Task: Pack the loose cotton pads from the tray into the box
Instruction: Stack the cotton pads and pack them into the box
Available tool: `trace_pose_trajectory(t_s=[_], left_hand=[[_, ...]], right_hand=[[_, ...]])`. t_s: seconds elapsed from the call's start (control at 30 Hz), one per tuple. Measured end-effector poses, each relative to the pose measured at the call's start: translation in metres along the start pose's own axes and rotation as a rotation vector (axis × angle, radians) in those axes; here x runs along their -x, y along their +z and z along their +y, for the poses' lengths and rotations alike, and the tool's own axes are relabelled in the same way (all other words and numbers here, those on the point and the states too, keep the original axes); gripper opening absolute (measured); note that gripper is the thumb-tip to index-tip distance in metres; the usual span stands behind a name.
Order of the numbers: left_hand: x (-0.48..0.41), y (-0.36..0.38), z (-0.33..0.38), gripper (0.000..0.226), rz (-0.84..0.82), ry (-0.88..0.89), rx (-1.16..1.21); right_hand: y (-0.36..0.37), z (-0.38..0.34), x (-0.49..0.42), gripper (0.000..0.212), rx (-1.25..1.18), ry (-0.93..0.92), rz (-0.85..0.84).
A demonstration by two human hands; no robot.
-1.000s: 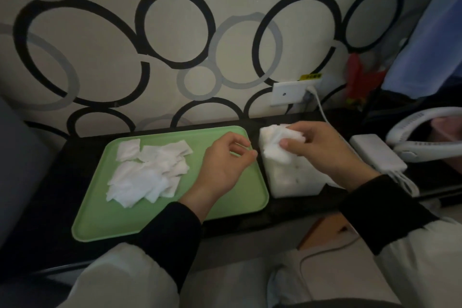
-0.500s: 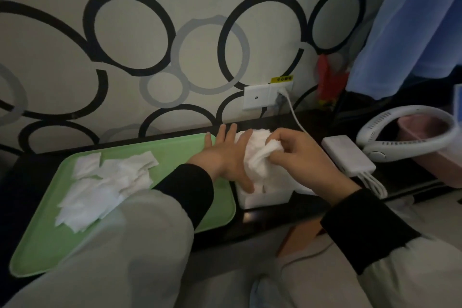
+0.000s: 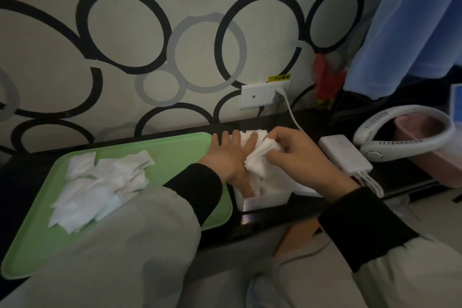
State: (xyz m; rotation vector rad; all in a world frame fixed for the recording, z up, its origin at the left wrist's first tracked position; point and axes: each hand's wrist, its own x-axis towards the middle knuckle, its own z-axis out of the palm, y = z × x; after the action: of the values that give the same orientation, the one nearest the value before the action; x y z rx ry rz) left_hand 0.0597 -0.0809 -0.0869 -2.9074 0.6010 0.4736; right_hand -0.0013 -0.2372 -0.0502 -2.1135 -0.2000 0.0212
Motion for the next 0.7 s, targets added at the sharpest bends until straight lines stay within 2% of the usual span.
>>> trace_pose_trajectory(t_s=[0.13, 0.2, 0.27, 0.4, 0.5, 0.7], left_hand=[[0.002, 0.002, -0.006, 0.135, 0.213, 0.047, 0.002], [0.004, 0.002, -0.009, 0.127, 0.248, 0.045, 0.033], [0.004, 0.004, -0.010, 0.113, 0.272, 0.040, 0.048], [0.001, 0.007, -0.012, 0.085, 0.320, 0.033, 0.060], [-0.001, 0.009, -0.015, 0.089, 0.305, 0.029, 0.086], [0.000, 0.013, -0.014, 0.118, 0.203, -0.015, 0.178]], right_hand=[[0.001, -0.001, 0.001, 0.020, 0.040, -0.014, -0.075], [0.002, 0.000, 0.002, 0.021, 0.071, 0.013, -0.133], [0.003, 0.002, 0.003, 0.032, 0.075, 0.016, -0.187], [0.009, 0.004, 0.003, 0.023, 0.116, 0.015, -0.268], [0.013, 0.007, 0.003, 0.020, 0.204, -0.027, -0.282], [0.012, 0.005, 0.003, 0.021, 0.531, -0.066, -0.350]])
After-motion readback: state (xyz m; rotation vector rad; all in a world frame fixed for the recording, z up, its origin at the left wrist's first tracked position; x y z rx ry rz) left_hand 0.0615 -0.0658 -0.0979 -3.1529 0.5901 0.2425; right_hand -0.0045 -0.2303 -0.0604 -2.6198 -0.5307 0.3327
